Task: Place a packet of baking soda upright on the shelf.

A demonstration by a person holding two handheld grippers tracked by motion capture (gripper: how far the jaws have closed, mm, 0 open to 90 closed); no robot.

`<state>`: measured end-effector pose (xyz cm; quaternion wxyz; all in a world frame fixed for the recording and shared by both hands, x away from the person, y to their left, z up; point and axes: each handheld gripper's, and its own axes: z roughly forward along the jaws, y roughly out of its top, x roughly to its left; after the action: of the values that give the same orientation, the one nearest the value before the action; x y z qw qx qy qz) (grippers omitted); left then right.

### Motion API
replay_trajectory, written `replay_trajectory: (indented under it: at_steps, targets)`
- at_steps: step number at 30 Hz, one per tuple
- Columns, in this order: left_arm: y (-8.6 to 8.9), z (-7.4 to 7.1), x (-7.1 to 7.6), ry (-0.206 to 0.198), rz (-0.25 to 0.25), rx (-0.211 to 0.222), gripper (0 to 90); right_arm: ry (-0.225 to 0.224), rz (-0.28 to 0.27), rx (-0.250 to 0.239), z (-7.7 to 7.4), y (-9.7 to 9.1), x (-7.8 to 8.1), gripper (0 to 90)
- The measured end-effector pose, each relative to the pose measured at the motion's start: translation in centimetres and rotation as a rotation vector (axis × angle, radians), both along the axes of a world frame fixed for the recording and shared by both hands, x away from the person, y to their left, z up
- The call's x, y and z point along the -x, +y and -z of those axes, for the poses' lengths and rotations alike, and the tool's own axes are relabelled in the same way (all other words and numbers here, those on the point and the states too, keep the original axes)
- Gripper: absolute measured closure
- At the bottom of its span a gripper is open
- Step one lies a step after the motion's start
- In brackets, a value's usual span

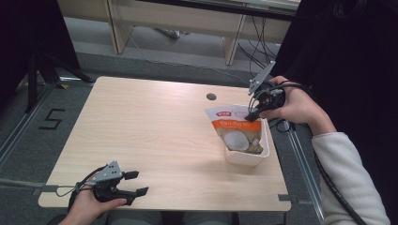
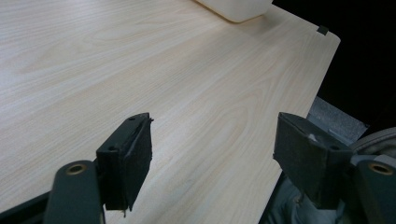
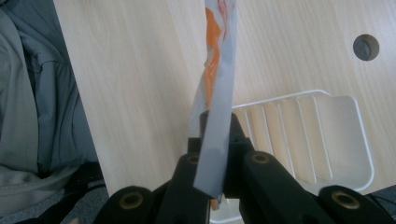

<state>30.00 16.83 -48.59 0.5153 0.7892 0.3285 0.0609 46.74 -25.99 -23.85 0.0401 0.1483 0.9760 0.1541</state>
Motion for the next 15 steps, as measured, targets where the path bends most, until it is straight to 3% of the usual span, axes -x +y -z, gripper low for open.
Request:
replay_trajectory:
  at_steps: [15]
  targets:
    - [-0.02,-0.01,0.02,0.001,-0.006,0.000,27.1,0.000,-0.011,0.018,0.60,-0.32,-0.28,90.0]
